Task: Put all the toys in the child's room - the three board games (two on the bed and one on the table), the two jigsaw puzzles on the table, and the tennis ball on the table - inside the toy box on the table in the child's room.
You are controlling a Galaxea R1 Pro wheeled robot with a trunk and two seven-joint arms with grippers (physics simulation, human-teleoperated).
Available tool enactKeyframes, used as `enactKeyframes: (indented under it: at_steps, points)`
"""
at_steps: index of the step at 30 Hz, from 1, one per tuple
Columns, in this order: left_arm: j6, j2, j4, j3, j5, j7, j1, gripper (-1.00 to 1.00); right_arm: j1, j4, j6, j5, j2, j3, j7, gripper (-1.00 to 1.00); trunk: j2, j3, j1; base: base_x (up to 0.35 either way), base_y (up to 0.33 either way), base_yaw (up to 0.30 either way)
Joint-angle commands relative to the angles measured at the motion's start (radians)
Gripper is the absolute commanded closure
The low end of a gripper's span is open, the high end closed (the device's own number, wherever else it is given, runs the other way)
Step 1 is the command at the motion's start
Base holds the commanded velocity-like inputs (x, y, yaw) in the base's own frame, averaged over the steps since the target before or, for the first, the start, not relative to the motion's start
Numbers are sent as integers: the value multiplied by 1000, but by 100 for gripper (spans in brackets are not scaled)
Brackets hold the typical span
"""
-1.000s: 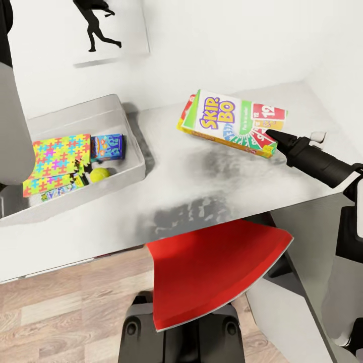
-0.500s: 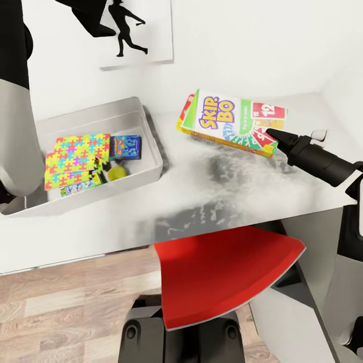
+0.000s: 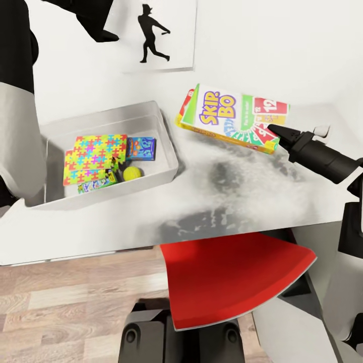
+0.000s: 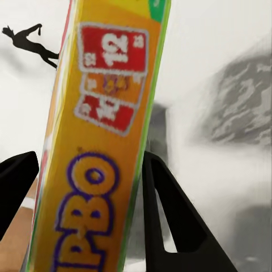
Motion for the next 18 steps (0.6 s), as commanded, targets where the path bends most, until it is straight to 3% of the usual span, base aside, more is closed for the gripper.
enactKeyframes:
  at_steps: [1,18]
  points:
    - [1,2,-1,-2,6,8,3,-100,-3,0,4,6,1,0,10,100,-2,0,1,0,0,141]
    - [1,19,-37,-1,7,8,82,-100,-16,7,4,0,10,23,8,100,-2,26,1,0,0,141]
